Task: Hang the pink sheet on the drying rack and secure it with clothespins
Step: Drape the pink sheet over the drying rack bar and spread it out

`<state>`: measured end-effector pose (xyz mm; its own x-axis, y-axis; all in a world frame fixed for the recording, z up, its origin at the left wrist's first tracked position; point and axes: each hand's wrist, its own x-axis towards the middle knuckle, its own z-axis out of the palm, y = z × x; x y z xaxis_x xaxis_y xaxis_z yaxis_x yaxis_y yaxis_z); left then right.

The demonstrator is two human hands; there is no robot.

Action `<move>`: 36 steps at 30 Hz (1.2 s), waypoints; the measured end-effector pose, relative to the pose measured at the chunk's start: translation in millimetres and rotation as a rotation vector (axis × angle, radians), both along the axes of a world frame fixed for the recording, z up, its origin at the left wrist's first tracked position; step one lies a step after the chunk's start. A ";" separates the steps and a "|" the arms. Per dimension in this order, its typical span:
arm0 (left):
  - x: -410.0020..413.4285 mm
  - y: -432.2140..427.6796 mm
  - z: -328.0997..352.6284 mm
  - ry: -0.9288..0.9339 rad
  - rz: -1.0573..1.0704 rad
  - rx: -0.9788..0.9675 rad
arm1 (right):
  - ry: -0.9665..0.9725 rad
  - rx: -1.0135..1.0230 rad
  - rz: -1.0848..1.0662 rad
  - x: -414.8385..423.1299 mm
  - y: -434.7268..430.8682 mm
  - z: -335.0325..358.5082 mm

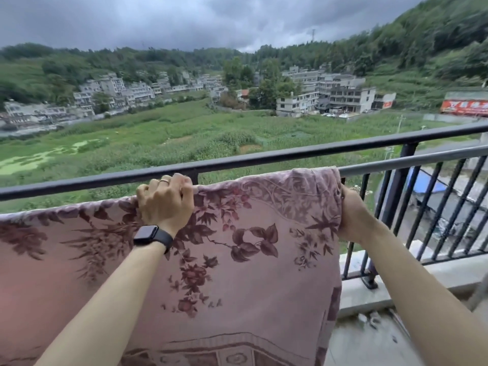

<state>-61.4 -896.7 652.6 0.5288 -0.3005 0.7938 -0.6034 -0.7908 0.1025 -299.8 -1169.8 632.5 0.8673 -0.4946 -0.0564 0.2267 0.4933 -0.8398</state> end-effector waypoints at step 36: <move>-143.9 -225.5 -10.1 0.069 -0.054 0.127 | 0.103 -0.267 -0.327 -108.3 -201.6 43.2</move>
